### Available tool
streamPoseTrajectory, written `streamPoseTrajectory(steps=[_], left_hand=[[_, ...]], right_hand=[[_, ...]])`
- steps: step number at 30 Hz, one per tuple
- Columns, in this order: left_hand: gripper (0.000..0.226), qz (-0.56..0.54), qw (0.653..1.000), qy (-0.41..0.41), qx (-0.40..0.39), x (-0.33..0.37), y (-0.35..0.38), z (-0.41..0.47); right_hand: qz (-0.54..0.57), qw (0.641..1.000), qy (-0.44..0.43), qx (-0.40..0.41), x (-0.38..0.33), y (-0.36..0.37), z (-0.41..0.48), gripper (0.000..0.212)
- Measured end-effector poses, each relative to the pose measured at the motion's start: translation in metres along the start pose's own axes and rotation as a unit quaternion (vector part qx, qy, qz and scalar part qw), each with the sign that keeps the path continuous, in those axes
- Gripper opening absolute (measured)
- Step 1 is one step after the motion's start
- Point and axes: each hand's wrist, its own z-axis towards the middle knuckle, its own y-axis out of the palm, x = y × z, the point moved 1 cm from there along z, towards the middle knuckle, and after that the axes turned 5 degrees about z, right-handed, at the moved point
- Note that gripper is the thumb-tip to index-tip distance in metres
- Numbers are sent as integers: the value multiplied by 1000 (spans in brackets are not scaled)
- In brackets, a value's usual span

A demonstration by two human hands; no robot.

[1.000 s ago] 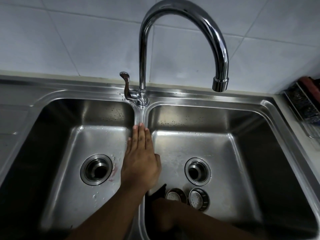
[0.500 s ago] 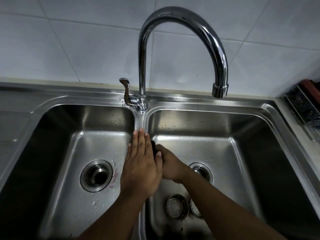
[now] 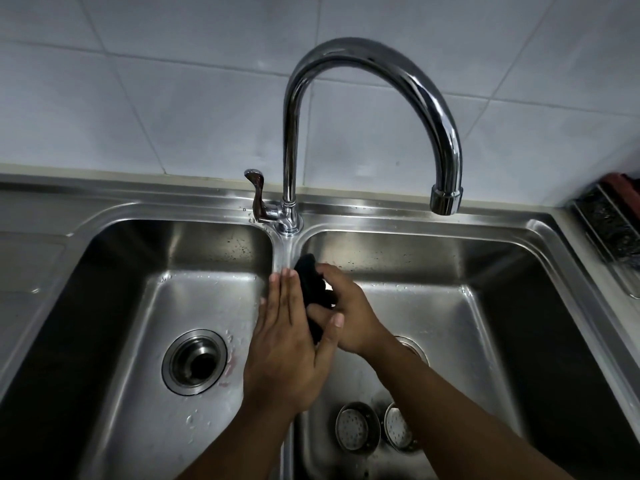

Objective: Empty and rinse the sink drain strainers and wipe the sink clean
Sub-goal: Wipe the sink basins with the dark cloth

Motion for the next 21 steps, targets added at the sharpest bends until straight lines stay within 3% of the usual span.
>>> streamPoseTrajectory(steps=[3, 10, 16, 21], left_hand=[[87, -2, 1000, -4, 2, 0, 0, 0], [86, -6, 1000, 1, 7, -3, 2, 1], [85, -1, 1000, 4, 13, -4, 5, 2], [86, 26, 1000, 2, 17, -3, 5, 2]], right_hand=[[-126, 991, -35, 10, -8, 3, 15, 60], [-373, 926, 46, 39, -21, 8, 66, 71], [-439, 895, 73, 29, -16, -13, 72, 73], [-471, 869, 138, 69, 6, -71, 53, 79]])
